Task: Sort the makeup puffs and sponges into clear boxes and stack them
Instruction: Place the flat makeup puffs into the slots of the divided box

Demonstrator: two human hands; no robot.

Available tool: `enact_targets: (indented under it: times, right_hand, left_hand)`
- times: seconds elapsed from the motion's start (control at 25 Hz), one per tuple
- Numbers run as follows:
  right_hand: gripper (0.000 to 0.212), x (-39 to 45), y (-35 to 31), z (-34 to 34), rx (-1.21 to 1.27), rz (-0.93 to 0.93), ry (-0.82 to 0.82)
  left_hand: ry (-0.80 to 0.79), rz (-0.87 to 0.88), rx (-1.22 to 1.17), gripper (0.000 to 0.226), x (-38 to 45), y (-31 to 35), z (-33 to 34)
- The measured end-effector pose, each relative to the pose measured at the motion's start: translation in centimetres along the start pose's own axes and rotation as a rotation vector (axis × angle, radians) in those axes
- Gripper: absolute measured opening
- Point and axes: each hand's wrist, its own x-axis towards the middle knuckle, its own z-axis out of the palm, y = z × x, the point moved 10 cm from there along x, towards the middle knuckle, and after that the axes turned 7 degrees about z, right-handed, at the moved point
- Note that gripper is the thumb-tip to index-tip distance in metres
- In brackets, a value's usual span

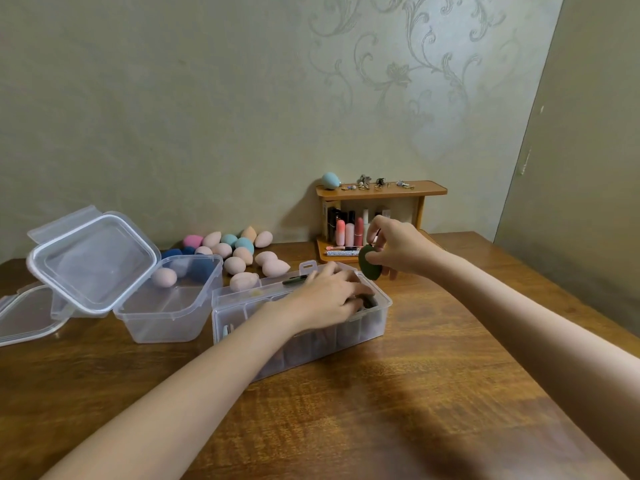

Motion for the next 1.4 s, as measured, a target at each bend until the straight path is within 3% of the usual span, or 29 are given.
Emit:
enact_targets:
  times: [0.2, 0.32, 0.44, 0.52, 0.64, 0.76, 0.84, 0.96, 1.2, 1.28, 1.4]
  right_hand:
    - [0.03, -0.4, -0.4, 1.5, -0.09, -0.047, -0.061]
    - [0.022, -0.8, -0.7, 2.8, -0.234, -0.076, -0.099]
    - [0.015, -0.9, 0.6, 4.3, -0.306, -0.007, -0.198]
    - [0.024, -0.9, 1.3, 4.8, -0.295, 0.031, -0.256]
    - [0.034, -1.0, 1.5, 5.1, -0.335, 0.032, -0.288]
    - [0.031, -0.9, 1.7, 5.6, -0.379, 0.041, -0.35]
    - [0.03, -0.6, 2.1, 5.9, -0.373, 0.073, -0.398]
    - [0.03, -0.2, 2.2, 6.3, -0.404, 0.065, -0.395]
    - [0.037, -0.4, 2.4, 8.0, -0.691, 0.015, -0.362]
    - [0.037, -0.5, 3.1, 8.3, -0.62, 0.048, -0.409]
    - [0.038, -2.2, 3.7, 8.6, -0.036, 0.172, -0.578]
  left_hand:
    - [0.028, -0.012, -0.056, 0.034, 0.0, -0.7, -0.1]
    - [0.033, -0.024, -0.072, 0.033, -0.1, -0.7, -0.1]
    - [0.051, -0.036, -0.102, 0.029, -0.5, -0.7, -0.4]
    - [0.072, -0.067, -0.149, 0.028, -0.3, -0.9, -0.6]
    - [-0.011, -0.178, -0.117, 0.026, 0.9, -1.4, -0.2]
    - [-0.132, -0.299, -0.152, 0.02, 2.0, -1.9, 0.8]
    - [-0.154, -0.379, -0.169, 0.028, 2.3, -2.4, 1.2]
    - [-0.071, -0.461, -0.123, 0.031, 2.5, -2.7, 0.8]
    - [0.129, -0.526, -0.077, 0.025, 1.8, -2.5, -0.3]
    - [0.139, -0.554, -0.06, 0.026, 1.5, -2.6, -0.2]
    - [0.161, -0.518, -0.092, 0.024, 1.6, -2.7, -0.1]
